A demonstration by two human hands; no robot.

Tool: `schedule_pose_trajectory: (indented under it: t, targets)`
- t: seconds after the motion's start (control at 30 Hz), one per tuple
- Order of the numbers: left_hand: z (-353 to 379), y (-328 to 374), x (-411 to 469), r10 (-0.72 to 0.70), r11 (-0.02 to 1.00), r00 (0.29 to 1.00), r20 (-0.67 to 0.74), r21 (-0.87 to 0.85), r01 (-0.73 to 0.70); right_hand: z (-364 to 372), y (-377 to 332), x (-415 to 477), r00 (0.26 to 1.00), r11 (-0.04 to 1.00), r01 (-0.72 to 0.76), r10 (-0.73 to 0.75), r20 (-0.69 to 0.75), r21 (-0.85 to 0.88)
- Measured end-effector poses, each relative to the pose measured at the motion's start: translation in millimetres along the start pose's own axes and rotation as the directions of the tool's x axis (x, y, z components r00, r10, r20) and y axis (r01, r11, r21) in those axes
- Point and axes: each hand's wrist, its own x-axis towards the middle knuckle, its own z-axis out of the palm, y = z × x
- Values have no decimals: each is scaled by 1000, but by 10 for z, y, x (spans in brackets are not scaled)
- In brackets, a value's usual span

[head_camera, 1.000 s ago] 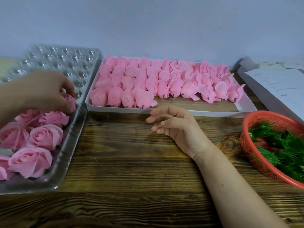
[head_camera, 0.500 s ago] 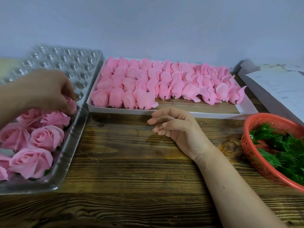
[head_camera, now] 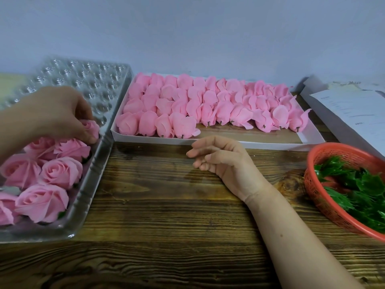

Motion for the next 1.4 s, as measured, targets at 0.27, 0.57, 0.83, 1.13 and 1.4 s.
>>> schedule_pose_trajectory:
  t: [0.27, 0.57, 0.83, 1.13, 1.4]
  targets:
    - [26, -30, -22, -41, 999, 997, -66, 10, 41, 5, 0, -2, 1000, 1000, -1, 1, -2, -12]
    - [43, -14, -57, -3, 995, 997, -72, 99, 11, 4, -8, -5, 1000, 1000, -12, 12, -3, -12]
    - [81, -32, -117, 28, 996, 994, -109, 85, -18, 3, -21, -5, 1000, 1000, -13, 13, -8, -3]
    - [-127, 523, -425, 67, 983, 997, -37, 176, -59, 5, -23, -6, 1000, 1000, -12, 12, -13, 3]
    - [22, 1324, -831, 148, 851, 932, -331, -438, -290, -13, -14, 6, 1000, 1000, -6, 6, -27, 8]
